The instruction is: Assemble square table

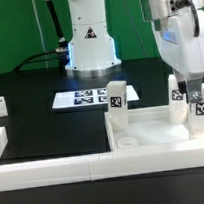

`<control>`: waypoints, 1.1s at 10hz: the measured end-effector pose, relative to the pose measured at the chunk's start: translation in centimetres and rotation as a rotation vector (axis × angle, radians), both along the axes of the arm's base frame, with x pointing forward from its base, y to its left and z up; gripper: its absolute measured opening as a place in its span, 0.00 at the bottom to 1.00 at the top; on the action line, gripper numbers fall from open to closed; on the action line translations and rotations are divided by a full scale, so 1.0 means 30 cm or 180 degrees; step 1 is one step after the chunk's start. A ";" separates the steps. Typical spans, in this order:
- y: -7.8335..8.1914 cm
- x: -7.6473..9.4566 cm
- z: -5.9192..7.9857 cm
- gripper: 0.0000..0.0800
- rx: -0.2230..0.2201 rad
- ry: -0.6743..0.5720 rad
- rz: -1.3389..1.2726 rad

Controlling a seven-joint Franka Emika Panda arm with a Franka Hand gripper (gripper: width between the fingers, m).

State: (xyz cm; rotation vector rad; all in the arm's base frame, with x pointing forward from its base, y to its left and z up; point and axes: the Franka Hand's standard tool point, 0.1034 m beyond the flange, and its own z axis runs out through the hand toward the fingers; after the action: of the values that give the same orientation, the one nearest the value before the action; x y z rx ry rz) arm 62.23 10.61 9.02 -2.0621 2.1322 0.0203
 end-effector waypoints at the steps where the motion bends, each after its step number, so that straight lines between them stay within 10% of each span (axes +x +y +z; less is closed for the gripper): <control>1: 0.026 0.001 0.007 0.76 -0.0131 0.0041 0.0505; 11: 0.101 -0.002 -0.024 0.81 -0.0779 -0.0123 0.3767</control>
Offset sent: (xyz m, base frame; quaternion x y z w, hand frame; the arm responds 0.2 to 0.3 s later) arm 0.0000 0.0000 0.0000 0.0000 0.0000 -0.1938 0.9810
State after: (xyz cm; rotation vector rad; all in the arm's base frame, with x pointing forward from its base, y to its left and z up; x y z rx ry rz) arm 62.16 13.63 8.31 -3.0703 0.6371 -0.1275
